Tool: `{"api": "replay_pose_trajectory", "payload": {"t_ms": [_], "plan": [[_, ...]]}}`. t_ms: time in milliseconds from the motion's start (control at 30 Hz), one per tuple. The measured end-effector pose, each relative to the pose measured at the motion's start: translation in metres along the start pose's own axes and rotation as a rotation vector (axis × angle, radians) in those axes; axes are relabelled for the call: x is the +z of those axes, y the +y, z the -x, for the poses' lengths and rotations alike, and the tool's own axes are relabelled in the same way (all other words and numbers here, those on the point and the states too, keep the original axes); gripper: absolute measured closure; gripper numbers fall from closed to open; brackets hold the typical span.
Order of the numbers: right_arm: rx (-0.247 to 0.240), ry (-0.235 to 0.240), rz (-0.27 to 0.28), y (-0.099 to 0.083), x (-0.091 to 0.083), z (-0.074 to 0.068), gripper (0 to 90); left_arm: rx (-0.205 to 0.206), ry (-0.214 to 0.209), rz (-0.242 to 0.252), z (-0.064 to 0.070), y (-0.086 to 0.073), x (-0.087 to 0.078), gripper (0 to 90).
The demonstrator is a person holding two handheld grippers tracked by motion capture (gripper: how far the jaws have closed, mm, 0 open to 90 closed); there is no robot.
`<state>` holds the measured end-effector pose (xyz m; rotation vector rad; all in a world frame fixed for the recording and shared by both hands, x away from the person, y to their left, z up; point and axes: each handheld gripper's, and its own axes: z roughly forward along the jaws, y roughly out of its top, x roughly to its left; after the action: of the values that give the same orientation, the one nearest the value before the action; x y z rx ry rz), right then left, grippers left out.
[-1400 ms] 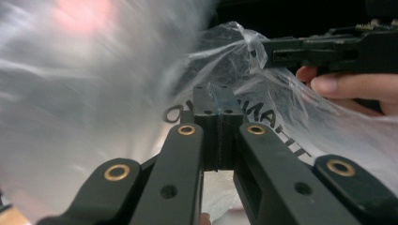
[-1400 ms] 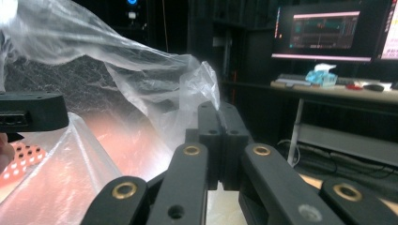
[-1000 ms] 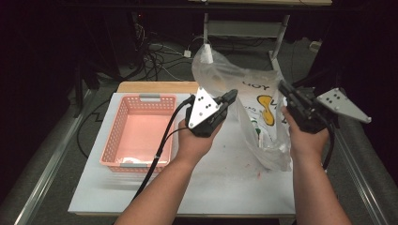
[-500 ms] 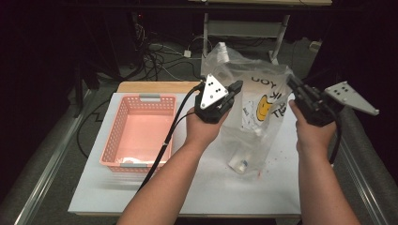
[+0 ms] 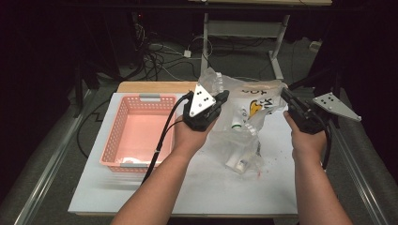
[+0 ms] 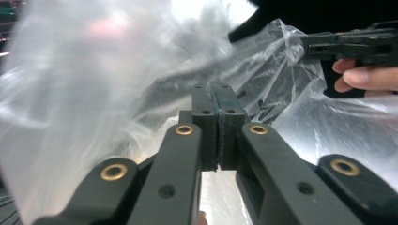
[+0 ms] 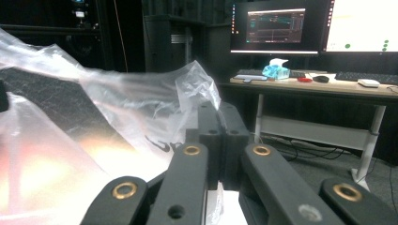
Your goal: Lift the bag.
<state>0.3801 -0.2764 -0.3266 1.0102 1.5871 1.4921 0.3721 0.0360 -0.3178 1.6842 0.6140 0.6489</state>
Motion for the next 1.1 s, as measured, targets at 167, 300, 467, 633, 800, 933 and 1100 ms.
{"api": "replay_pose_trajectory", "payload": {"t_ms": [167, 300, 467, 633, 800, 933, 1100], "plan": [[-0.019, 0.002, 0.002, 0.004, 0.002, -0.004, 90.0, -0.018, -0.004, -0.018, -0.004, -0.007, -0.016, 75.9], [-0.027, 0.004, -0.009, 0.003, 0.005, -0.007, 90.0, -0.034, -0.005, -0.022, -0.007, -0.015, -0.032, 68.6], [-0.043, 0.000, -0.022, 0.001, 0.008, -0.009, 90.0, -0.069, -0.006, -0.008, -0.012, -0.024, -0.054, 62.6], [-0.050, 0.002, -0.037, -0.002, 0.008, -0.009, 90.0, -0.072, -0.003, 0.000, -0.013, -0.031, -0.078, 60.7], [-0.050, 0.009, -0.039, -0.004, 0.010, -0.013, 90.0, -0.096, 0.004, -0.029, -0.010, -0.048, -0.084, 60.2], [-0.055, 0.014, -0.042, -0.006, 0.010, -0.015, 90.0, -0.140, 0.003, -0.073, -0.007, -0.067, -0.083, 60.0], [-0.055, 0.018, -0.047, -0.008, 0.008, -0.014, 90.0, -0.157, 0.005, -0.126, 0.003, -0.086, -0.079, 60.0]]}}
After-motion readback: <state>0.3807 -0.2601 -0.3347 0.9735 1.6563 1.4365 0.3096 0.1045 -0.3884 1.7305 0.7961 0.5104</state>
